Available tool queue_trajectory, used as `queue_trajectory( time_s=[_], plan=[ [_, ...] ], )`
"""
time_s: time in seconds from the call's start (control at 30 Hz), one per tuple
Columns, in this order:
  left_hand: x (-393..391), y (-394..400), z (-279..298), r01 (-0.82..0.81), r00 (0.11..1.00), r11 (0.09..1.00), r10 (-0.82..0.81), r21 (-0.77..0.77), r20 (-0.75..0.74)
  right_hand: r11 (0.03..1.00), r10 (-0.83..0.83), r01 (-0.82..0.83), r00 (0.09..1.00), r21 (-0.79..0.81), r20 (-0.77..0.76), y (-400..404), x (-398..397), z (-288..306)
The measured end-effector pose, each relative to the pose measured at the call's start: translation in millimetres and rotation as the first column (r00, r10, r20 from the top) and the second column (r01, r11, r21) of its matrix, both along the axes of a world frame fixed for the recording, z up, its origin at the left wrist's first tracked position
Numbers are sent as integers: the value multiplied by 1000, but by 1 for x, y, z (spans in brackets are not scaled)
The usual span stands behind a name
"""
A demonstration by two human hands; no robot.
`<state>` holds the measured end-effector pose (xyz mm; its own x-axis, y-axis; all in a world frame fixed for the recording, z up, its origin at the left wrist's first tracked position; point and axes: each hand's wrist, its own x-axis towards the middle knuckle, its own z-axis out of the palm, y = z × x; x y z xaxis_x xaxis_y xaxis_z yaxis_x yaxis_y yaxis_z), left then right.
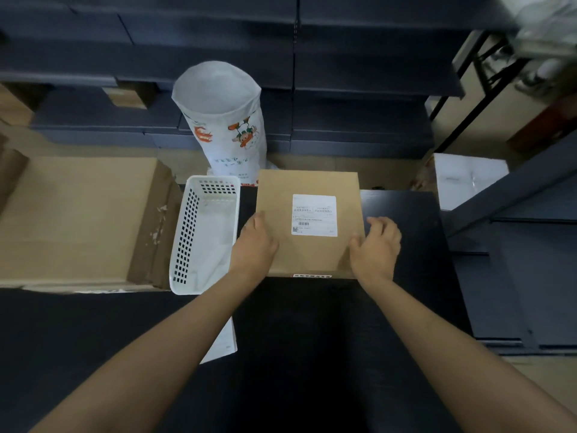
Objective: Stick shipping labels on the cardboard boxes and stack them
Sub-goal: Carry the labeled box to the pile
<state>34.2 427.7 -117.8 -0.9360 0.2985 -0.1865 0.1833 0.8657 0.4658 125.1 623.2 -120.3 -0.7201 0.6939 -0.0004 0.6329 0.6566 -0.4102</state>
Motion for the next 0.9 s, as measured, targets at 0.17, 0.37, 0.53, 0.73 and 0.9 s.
queue_trajectory(
  time_s=[0.17,0.37,0.53,0.73,0.9],
  plan=[
    [19,-18,27,315,912,889,-381,-332,-155,941,296,-315,943,124,153,-25,18,32],
    [58,-50,48,406,854,807,-502,-429,-138,899,400,-433,870,58,288,-73,59,53],
    [100,-85,68,371,870,822,-470,-432,-149,867,460,-494,843,62,277,-106,94,65],
    [156,-145,74,291,909,813,-399,-504,-121,818,548,-574,796,37,256,-160,141,67],
    [178,-205,78,191,955,854,-275,-484,-109,737,634,-672,725,74,268,-213,149,74]
  ],
)
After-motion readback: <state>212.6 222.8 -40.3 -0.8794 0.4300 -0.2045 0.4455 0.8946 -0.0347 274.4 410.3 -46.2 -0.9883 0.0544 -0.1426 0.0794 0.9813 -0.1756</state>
